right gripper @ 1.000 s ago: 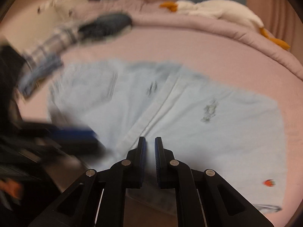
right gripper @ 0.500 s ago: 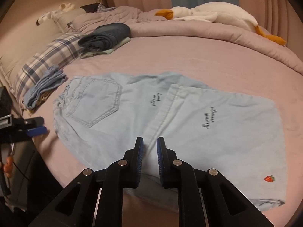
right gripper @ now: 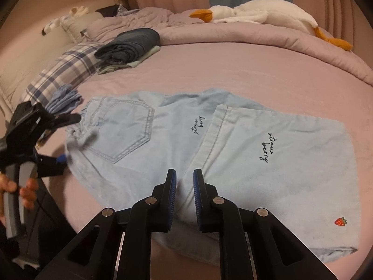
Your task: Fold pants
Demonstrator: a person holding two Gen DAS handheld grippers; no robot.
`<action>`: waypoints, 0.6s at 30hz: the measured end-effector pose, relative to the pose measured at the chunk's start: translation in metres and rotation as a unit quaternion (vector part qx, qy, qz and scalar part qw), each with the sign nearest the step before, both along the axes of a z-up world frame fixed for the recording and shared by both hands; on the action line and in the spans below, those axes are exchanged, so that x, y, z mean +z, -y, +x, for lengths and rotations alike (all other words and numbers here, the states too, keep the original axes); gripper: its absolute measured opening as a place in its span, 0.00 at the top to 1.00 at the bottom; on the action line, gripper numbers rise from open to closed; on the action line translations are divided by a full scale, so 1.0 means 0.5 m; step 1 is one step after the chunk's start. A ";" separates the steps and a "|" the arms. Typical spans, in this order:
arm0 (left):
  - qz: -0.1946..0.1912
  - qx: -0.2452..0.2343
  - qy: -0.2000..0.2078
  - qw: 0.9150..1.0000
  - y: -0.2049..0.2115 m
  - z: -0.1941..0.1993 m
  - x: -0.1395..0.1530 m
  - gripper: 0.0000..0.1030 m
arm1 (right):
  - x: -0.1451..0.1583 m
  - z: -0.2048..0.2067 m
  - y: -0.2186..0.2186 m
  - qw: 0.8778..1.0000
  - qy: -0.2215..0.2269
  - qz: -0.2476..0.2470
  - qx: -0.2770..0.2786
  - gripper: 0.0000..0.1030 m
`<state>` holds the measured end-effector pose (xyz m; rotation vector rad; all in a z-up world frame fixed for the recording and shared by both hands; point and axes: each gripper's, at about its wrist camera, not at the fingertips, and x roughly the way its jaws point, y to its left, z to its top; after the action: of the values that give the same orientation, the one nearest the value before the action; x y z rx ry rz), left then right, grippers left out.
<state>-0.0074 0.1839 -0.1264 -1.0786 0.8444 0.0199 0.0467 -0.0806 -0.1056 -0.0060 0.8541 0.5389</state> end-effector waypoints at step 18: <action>0.172 -0.083 0.029 0.981 0.039 0.011 0.053 0.78 | -0.048 0.214 -0.139 0.996 -0.030 -0.081 -0.010 0.85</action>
<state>-0.0020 0.1642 -0.0999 -0.6785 0.8395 -0.0053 0.1537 -0.0109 -0.1296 -0.1300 0.9548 0.4508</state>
